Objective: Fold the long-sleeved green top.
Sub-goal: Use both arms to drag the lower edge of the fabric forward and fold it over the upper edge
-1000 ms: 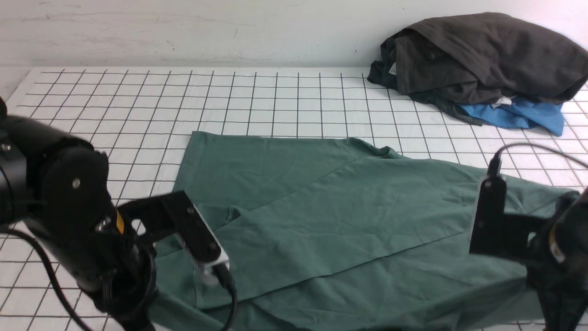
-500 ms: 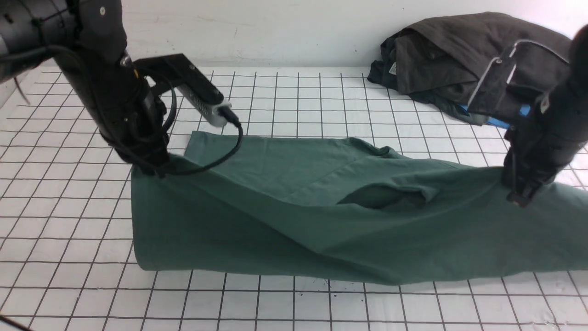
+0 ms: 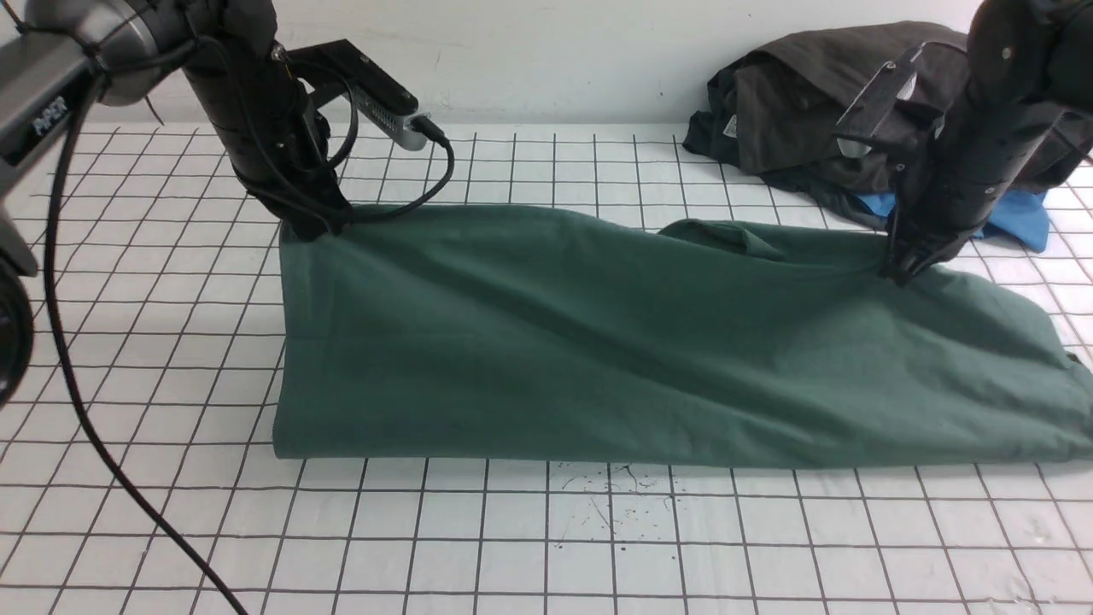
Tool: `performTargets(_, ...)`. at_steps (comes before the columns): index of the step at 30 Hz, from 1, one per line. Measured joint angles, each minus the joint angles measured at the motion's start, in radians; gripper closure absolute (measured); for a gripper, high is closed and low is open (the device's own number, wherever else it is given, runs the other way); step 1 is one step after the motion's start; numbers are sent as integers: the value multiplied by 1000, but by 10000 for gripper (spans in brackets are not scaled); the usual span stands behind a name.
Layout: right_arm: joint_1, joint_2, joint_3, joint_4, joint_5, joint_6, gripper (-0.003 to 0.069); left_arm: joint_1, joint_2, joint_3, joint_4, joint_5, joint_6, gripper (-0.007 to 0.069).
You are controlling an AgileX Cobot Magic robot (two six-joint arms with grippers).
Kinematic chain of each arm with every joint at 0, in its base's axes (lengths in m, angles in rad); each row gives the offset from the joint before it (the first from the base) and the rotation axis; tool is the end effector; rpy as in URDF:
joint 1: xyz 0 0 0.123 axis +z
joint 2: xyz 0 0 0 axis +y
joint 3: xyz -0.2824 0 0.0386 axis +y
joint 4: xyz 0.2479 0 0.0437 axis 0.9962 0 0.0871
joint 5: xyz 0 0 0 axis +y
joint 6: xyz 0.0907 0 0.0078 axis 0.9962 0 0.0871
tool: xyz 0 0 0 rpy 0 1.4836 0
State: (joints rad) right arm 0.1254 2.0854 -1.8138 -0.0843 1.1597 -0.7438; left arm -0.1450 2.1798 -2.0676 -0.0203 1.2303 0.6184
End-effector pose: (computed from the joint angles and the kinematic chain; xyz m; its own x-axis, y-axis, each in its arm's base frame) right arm 0.4409 0.0485 0.2370 -0.6134 -0.7823 -0.1083 -0.7545 0.6210 -0.2122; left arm 0.4674 -0.0700 0.2617 -0.6838 0.6800 -0.2645 0.6632 0.7304 0.1633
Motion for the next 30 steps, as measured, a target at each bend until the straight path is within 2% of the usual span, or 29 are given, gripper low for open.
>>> performTargets(11, -9, 154, -87, 17, -54, 58, 652, 3, 155, -60, 0, -112, -7, 596)
performTargets(19, -28, 160, -88, 18, -111, 152, 600, 3, 163, -60, 1, -186, -54, 538)
performTargets(21, -32, 160, -88, 18, -124, 189, 567, 5, 163, -61, 1, -190, -66, 480)
performTargets(22, -32, 160, -88, 18, -126, 192, 567, 5, 163, -61, 1, -190, -67, 475)
performTargets(27, -39, 160, -88, -27, -155, 327, 453, 29, 163, -63, 12, -193, -121, 281)
performTargets(28, -39, 160, -88, -37, -157, 344, 443, 31, 163, -63, 13, -193, -124, 273)
performTargets(30, -42, 154, -88, -112, -161, 465, 386, 40, 154, -63, 26, -186, -172, 183)
